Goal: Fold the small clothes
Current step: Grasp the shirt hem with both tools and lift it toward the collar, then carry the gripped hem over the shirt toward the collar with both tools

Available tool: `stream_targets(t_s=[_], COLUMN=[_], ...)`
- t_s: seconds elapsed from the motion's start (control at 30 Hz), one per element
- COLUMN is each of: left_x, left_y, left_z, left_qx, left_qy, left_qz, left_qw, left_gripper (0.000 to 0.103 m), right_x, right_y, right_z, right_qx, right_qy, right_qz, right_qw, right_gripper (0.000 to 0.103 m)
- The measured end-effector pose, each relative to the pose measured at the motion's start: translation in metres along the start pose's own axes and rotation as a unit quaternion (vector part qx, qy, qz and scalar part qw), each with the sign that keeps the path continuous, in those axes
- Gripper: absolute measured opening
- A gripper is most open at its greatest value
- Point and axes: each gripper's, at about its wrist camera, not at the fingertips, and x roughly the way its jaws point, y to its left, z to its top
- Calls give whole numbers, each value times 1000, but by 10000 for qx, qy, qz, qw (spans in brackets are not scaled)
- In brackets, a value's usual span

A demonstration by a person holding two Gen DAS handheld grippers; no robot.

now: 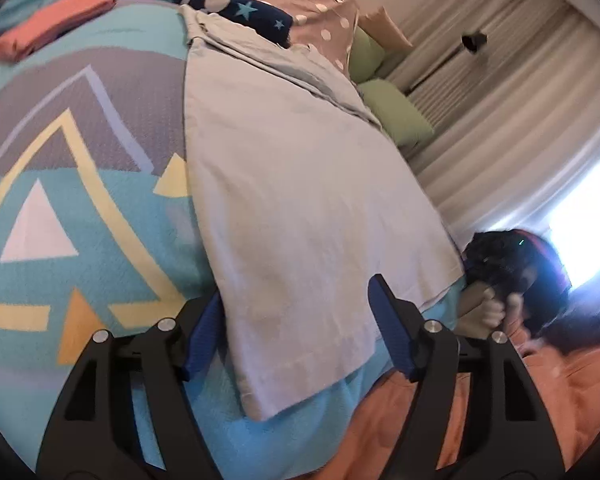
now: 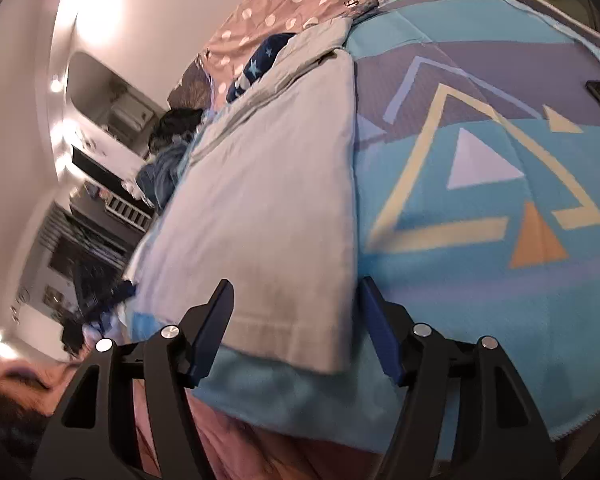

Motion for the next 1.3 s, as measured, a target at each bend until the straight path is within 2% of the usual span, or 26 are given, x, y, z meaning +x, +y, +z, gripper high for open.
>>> stream_targets(t_s=[0.17,0.3,0.37,0.4,0.43,0.47,0.53,0.6,0.73,0.87,1.0,1.07,1.2,1.3], left_x=[-7,6,15,19,21,23,16,2,-30,-58,-72,-85,-122,-140], left_y=[-9,-4,-4,-4,-1,3,0,-9,-35,-53,-62,-71,-98,-114], left_z=[-18,-4,5,8,9,10,9,12,32,43,43,39,28,24], left_qx=[197,118,70,4,-142,-395,-514,-469,-122,85,-21,13,306,579], left_qy=[153,-6,-47,-51,-34,-13,-246,-516,-1177,-1723,-2090,-2221,-2496,-2728], left_qz=[6,-250,-191,-92,-41,-69,-130,-272,-622,-954,-1474,-1496,-1309,-1185], left_qw=[9997,9996,9998,9999,9999,9992,9983,9972,9910,9804,9667,9635,9590,9530], left_gripper=[65,64,50,26,5,5,4,4,4,4,2,2,2,2], right_x=[-8,10,15,18,19,16,1,-15,-30,-41,-68,-89,-131,-141], right_y=[-3,-12,-5,-4,-4,-4,1,13,47,71,84,92,112,117], right_z=[-15,0,7,9,9,8,7,13,32,44,45,41,20,16], right_qx=[69,421,354,443,553,689,709,592,48,-219,-344,-436,-789,-963], right_qy=[78,-19,-62,-50,-28,-118,-449,-773,-1081,-1443,-1895,-2097,-2522,-2717], right_qz=[324,896,734,575,597,681,821,1072,1197,1417,1662,1589,1276,1099], right_qw=[9994,9951,9967,9974,9967,9952,9931,9895,9869,9791,9671,9638,9560,9512], right_gripper=[65,65,54,33,10,8,7,7,7,7,6,6,6,6])
